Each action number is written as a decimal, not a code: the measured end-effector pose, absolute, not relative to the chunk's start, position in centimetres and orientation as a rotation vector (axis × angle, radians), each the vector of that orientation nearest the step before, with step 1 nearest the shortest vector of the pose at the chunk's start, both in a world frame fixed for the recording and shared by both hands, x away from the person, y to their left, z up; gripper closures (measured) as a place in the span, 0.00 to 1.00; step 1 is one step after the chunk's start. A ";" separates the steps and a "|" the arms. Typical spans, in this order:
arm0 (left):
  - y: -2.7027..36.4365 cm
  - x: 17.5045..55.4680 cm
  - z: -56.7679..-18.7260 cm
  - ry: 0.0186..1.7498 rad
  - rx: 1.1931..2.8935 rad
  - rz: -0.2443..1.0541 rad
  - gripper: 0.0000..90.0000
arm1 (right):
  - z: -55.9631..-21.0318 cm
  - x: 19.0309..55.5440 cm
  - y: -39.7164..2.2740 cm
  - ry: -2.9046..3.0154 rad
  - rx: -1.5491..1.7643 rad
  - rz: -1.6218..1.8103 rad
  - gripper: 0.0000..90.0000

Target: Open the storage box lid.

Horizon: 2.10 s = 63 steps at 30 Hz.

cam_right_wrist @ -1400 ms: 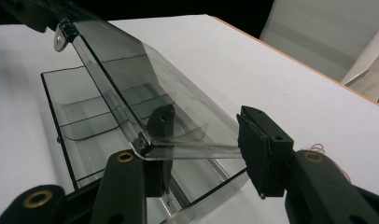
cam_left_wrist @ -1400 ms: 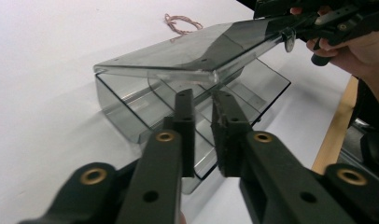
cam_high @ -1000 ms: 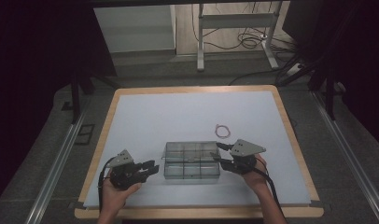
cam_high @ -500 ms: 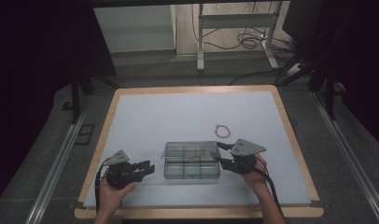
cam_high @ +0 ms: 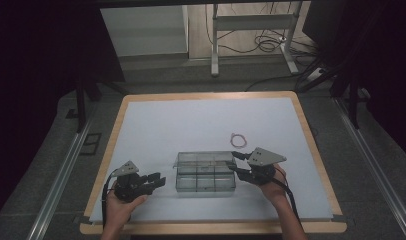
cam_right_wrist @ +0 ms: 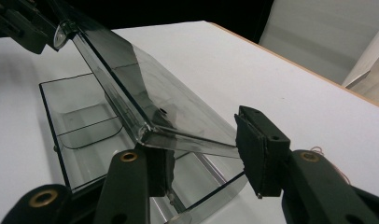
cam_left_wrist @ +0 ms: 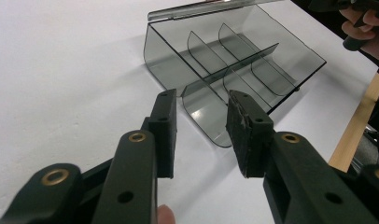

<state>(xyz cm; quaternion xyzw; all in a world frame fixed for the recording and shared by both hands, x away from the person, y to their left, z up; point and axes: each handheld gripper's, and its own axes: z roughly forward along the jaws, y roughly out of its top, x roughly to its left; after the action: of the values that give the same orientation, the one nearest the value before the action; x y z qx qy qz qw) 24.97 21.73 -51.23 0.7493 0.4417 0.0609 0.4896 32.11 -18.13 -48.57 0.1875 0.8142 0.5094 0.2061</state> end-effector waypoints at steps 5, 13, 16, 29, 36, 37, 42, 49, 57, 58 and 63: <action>21.7 25.0 -51.3 1.074 1.819 0.139 0.71 | -48.4 32.3 -18.1 2.277 0.520 1.421 0.63; 21.8 25.0 -51.3 1.073 1.822 0.128 0.71 | -48.3 32.9 -18.3 2.275 0.524 1.438 0.66; 21.8 24.9 -51.3 1.073 1.821 0.126 0.71 | -48.2 33.1 -18.2 2.277 0.526 1.442 0.67; 21.9 25.0 -51.5 1.075 1.822 0.122 0.71 | -47.9 34.0 -18.1 2.303 0.519 1.445 0.70; 21.9 24.9 -51.4 1.069 1.811 0.128 0.70 | -47.7 34.5 -18.2 2.299 0.529 1.465 0.73; 21.9 24.9 -51.4 1.069 1.812 0.128 0.70 | -47.7 34.7 -18.3 2.298 0.531 1.469 0.74; 21.9 25.0 -51.5 1.074 1.814 0.126 0.70 | -47.5 35.1 -18.4 2.304 0.543 1.477 0.76; 22.0 25.0 -51.6 1.077 1.812 0.125 0.70 | -47.2 35.8 -18.5 2.310 0.558 1.481 0.78; 22.1 25.0 -51.6 1.081 1.806 0.135 0.70 | -47.2 36.5 -18.6 2.313 0.572 1.496 0.81; 22.1 25.0 -51.6 1.081 1.807 0.134 0.70 | -47.2 36.6 -18.6 2.312 0.578 1.501 0.81; 22.0 25.0 -51.7 1.082 1.812 0.130 0.69 | -47.1 36.8 -18.6 2.314 0.577 1.499 0.82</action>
<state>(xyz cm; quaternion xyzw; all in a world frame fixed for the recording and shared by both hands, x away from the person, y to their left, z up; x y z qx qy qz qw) 25.02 22.00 -51.67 0.7463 0.4456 0.0535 0.4915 36.85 -18.65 -47.08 0.2020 0.8107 0.5252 0.1617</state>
